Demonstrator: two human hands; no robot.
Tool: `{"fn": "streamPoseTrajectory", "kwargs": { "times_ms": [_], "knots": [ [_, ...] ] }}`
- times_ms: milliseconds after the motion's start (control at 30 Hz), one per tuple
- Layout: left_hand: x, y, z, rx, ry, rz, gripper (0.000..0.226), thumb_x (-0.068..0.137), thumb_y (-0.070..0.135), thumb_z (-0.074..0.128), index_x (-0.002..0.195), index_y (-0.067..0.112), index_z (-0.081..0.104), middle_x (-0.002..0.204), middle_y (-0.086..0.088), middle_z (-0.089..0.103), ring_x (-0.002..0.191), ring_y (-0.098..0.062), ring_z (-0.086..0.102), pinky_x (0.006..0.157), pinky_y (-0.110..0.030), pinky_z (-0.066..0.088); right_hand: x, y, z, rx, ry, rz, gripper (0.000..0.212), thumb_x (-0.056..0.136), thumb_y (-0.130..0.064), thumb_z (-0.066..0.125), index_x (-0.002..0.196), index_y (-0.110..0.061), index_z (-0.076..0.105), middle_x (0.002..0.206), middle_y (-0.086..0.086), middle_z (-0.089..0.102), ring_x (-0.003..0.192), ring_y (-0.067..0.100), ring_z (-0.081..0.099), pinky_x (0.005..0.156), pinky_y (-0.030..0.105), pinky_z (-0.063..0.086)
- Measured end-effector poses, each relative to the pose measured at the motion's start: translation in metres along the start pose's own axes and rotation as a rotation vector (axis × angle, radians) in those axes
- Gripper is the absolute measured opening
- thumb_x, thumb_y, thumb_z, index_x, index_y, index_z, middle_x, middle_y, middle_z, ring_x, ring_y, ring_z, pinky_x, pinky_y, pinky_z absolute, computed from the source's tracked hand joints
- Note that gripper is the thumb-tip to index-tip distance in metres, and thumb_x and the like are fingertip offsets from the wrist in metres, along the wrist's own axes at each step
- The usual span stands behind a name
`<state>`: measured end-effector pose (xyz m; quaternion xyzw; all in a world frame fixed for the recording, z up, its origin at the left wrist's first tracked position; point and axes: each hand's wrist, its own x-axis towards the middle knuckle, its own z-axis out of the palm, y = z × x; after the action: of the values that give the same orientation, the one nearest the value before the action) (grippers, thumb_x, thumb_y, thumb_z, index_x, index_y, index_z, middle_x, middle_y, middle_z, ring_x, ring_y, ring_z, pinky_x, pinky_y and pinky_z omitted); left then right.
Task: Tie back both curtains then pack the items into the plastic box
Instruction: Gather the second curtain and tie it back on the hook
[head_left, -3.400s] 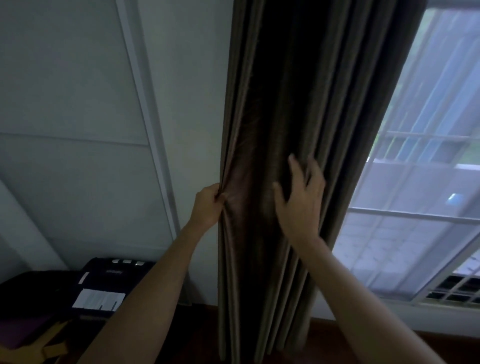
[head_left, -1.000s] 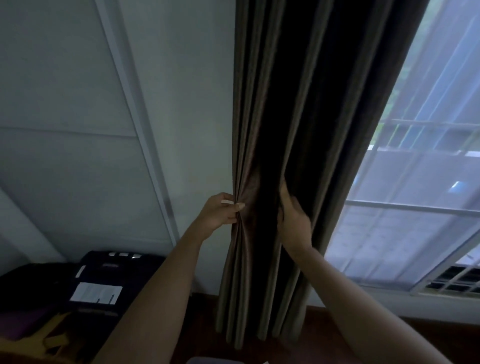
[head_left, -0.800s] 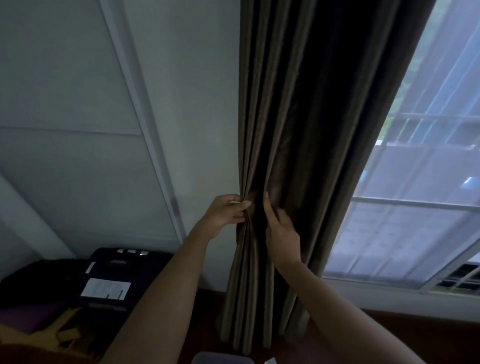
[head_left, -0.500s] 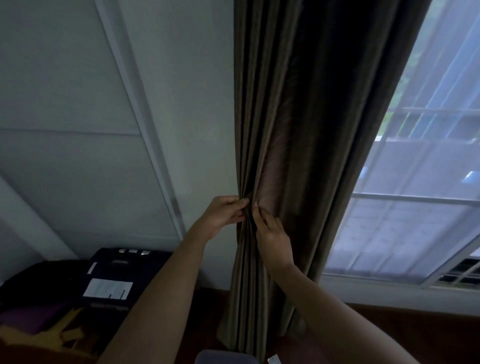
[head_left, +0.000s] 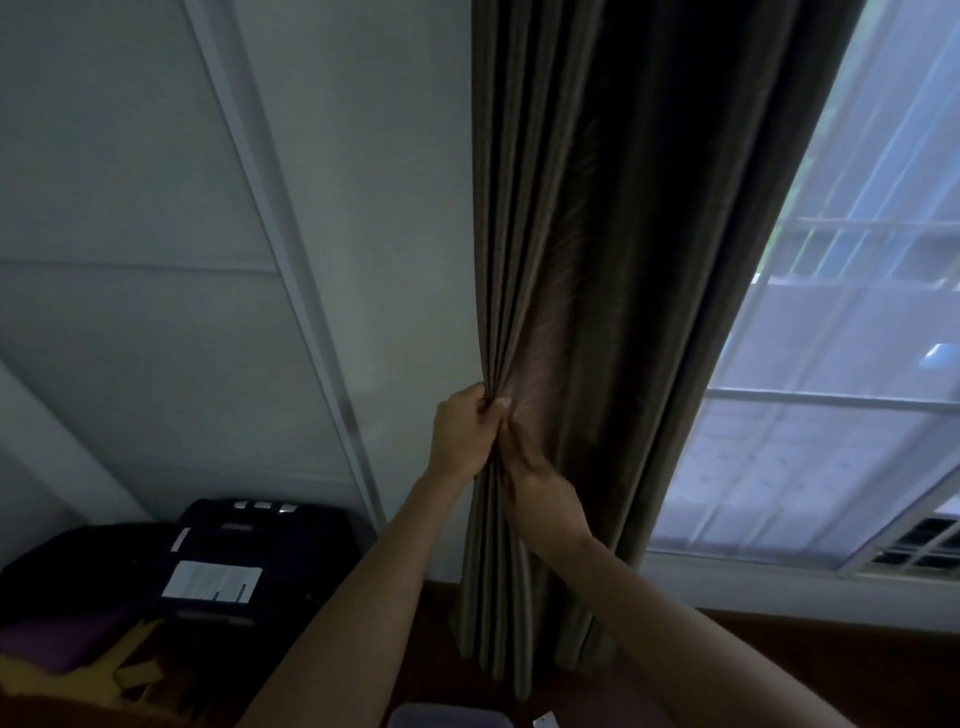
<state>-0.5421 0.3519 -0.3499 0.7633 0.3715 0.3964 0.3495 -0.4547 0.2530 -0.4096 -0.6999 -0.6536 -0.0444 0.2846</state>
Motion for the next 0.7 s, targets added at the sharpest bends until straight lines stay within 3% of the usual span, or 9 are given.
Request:
{"fn": "streamPoseTrajectory", "kwargs": {
  "times_ms": [133, 200, 300, 367, 433, 500, 533, 600, 700],
  "knots": [
    [0.015, -0.014, -0.005, -0.063, -0.051, -0.003, 0.042, 0.089, 0.033, 0.061, 0.072, -0.005, 0.060, 0.068, -0.015, 0.066, 0.059, -0.013, 0.054, 0.057, -0.035, 0.050, 0.031, 0.021, -0.072, -0.220, 0.176, -0.255, 0.046, 0.089, -0.019, 0.054, 0.134, -0.013, 0.056, 0.143, 0.012, 0.049, 0.120, 0.033, 0.052, 0.094, 0.048, 0.049],
    [0.019, -0.015, -0.006, -0.106, -0.060, -0.027, 0.050, 0.083, 0.043, 0.060, 0.076, -0.006, 0.064, 0.074, -0.017, 0.069, 0.066, -0.014, 0.059, 0.065, -0.040, 0.055, 0.053, 0.033, -0.112, -0.295, 0.371, -0.234, 0.041, 0.088, -0.017, 0.055, 0.128, -0.014, 0.062, 0.143, 0.017, 0.048, 0.131, 0.038, 0.044, 0.107, 0.054, 0.035],
    [0.022, -0.016, -0.002, -0.133, -0.080, -0.058, 0.030, 0.090, 0.025, 0.064, 0.082, -0.003, 0.069, 0.081, -0.012, 0.072, 0.075, -0.019, 0.064, 0.075, -0.046, 0.057, 0.075, 0.041, -0.159, -0.340, 0.595, -0.150, 0.045, 0.088, -0.010, 0.053, 0.132, -0.018, 0.059, 0.151, 0.019, 0.035, 0.140, 0.039, 0.031, 0.113, 0.056, 0.024],
    [0.023, -0.016, 0.000, -0.171, -0.096, -0.094, 0.024, 0.090, 0.022, 0.064, 0.084, -0.001, 0.071, 0.084, -0.013, 0.072, 0.079, -0.022, 0.066, 0.077, -0.051, 0.057, 0.081, 0.049, -0.171, -0.314, 0.627, -0.087, 0.052, 0.092, -0.004, 0.049, 0.142, -0.018, 0.049, 0.156, 0.023, 0.021, 0.145, 0.038, 0.019, 0.115, 0.053, 0.024],
    [0.023, -0.014, 0.001, -0.178, -0.098, -0.106, 0.025, 0.089, 0.023, 0.065, 0.083, -0.001, 0.071, 0.083, -0.015, 0.072, 0.077, -0.021, 0.066, 0.077, -0.054, 0.056, 0.082, 0.057, -0.170, -0.239, 0.623, -0.027, 0.059, 0.093, 0.002, 0.046, 0.149, -0.013, 0.036, 0.157, 0.028, 0.008, 0.147, 0.037, 0.011, 0.118, 0.037, 0.025],
    [0.022, -0.012, 0.002, -0.179, -0.095, -0.115, 0.025, 0.090, 0.022, 0.065, 0.085, -0.002, 0.070, 0.085, -0.018, 0.072, 0.077, -0.021, 0.066, 0.077, -0.054, 0.056, 0.080, 0.061, -0.167, -0.166, 0.631, 0.028, 0.067, 0.090, 0.006, 0.046, 0.152, -0.009, 0.025, 0.157, 0.028, 0.004, 0.147, 0.035, 0.014, 0.112, 0.011, 0.018],
    [0.021, -0.010, 0.003, -0.181, -0.093, -0.116, 0.026, 0.091, 0.020, 0.064, 0.087, -0.004, 0.070, 0.087, -0.021, 0.071, 0.078, -0.023, 0.066, 0.077, -0.054, 0.056, 0.078, 0.063, -0.163, -0.113, 0.629, 0.058, 0.070, 0.089, 0.008, 0.047, 0.152, -0.007, 0.022, 0.158, 0.025, 0.008, 0.147, 0.033, 0.018, 0.109, 0.006, 0.016],
    [0.020, -0.008, 0.004, -0.200, -0.102, -0.128, 0.027, 0.092, 0.019, 0.063, 0.089, -0.007, 0.069, 0.091, -0.025, 0.070, 0.081, -0.025, 0.066, 0.078, -0.055, 0.055, 0.072, 0.064, -0.155, -0.001, 0.591, 0.133, 0.076, 0.087, 0.009, 0.049, 0.154, -0.008, 0.015, 0.156, 0.017, 0.021, 0.140, 0.030, 0.032, 0.108, 0.016, 0.030],
    [0.019, -0.003, 0.003, -0.248, -0.130, -0.153, 0.038, 0.088, 0.030, 0.065, 0.091, -0.008, 0.067, 0.094, -0.028, 0.068, 0.085, -0.028, 0.067, 0.080, -0.056, 0.055, 0.058, 0.066, -0.130, 0.035, 0.465, 0.207, 0.084, 0.087, 0.008, 0.048, 0.156, -0.020, 0.008, 0.148, 0.011, 0.036, 0.114, 0.034, 0.054, 0.086, 0.039, 0.051]
  ]
}}
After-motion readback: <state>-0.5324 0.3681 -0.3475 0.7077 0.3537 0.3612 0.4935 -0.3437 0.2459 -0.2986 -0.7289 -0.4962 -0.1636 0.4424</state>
